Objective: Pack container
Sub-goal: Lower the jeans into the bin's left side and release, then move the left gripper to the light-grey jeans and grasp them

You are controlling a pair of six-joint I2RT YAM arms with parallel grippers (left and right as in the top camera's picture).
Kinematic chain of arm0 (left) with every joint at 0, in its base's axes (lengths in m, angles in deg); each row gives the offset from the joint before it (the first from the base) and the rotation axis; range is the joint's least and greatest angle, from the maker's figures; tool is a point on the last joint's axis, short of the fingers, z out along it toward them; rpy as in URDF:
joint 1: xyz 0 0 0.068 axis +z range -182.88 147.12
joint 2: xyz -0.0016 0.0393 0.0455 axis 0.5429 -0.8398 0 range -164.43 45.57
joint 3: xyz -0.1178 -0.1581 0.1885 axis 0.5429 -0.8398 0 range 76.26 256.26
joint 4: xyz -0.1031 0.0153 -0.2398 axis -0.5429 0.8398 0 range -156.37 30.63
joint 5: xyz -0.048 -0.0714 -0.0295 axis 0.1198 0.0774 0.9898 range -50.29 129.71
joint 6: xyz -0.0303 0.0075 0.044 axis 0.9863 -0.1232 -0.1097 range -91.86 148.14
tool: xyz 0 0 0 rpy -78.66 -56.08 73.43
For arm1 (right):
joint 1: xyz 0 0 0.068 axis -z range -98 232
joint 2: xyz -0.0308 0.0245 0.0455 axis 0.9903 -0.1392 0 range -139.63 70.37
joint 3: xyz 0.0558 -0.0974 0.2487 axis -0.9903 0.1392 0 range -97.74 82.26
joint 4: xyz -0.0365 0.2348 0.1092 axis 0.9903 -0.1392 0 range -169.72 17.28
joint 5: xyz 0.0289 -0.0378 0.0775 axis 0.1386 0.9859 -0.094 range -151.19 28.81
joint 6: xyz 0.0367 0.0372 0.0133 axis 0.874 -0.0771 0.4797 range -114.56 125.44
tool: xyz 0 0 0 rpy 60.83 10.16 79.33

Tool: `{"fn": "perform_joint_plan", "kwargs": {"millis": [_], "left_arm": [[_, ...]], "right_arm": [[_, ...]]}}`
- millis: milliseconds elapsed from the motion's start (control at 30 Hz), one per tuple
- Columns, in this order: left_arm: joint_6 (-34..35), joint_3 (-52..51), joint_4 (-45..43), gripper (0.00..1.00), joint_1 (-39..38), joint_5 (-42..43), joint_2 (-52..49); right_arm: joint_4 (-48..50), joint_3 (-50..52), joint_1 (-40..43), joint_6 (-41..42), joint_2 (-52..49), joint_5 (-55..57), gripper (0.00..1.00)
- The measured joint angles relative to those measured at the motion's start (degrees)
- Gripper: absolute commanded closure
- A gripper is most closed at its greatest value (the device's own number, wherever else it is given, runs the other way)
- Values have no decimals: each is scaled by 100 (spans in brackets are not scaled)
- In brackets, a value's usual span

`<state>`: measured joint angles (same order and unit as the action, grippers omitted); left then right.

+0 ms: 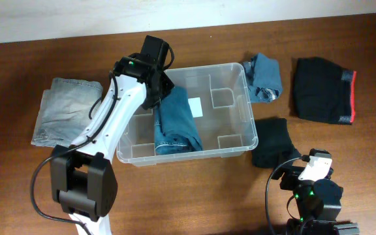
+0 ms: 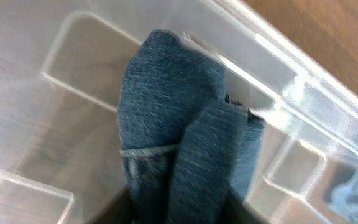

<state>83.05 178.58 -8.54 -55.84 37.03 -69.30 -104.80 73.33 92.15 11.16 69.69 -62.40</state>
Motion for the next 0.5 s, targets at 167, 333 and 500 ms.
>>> {"fn": "perform_joint_plan", "kwargs": {"millis": [167,333,500], "left_arm": [[-855,0,-35,16,109,-337,0],[-1982,293,-7,20,496,83,0],[-3040,1014,483,28,898,595,35]], "right_arm": [[2,0,0,2,0,0,2],[2,0,0,2,0,2,2],[0,0,0,2,0,2,2]]}}
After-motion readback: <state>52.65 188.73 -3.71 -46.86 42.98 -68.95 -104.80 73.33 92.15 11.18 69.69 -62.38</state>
